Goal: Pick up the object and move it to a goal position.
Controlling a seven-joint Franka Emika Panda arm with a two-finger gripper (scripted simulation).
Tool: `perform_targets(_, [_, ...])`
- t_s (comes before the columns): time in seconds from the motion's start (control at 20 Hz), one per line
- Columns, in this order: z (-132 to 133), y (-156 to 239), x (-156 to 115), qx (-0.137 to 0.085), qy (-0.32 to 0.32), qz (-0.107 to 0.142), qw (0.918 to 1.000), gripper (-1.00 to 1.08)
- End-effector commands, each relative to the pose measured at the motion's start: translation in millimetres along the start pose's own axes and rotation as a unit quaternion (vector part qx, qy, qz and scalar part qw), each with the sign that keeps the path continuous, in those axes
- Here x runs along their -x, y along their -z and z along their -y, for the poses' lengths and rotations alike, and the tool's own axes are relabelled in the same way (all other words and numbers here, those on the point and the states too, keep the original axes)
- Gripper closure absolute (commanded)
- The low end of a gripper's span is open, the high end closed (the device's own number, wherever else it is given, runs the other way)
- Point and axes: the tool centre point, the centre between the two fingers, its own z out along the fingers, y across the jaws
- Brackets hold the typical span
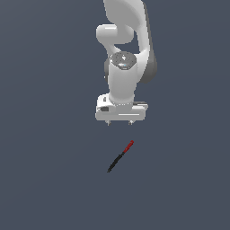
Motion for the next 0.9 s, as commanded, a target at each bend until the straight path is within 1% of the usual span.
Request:
perform_targets(0.0, [0,0,0,0.000,0.000,0.000,1.0000,-0.92])
perform_targets(0.45, [15,-2,5,-0.003,0.021,0.012,0.9997,-0.92])
perform_targets(0.85, [15,-4,2,-0.003,0.011,0.012,0.9999,-0.92])
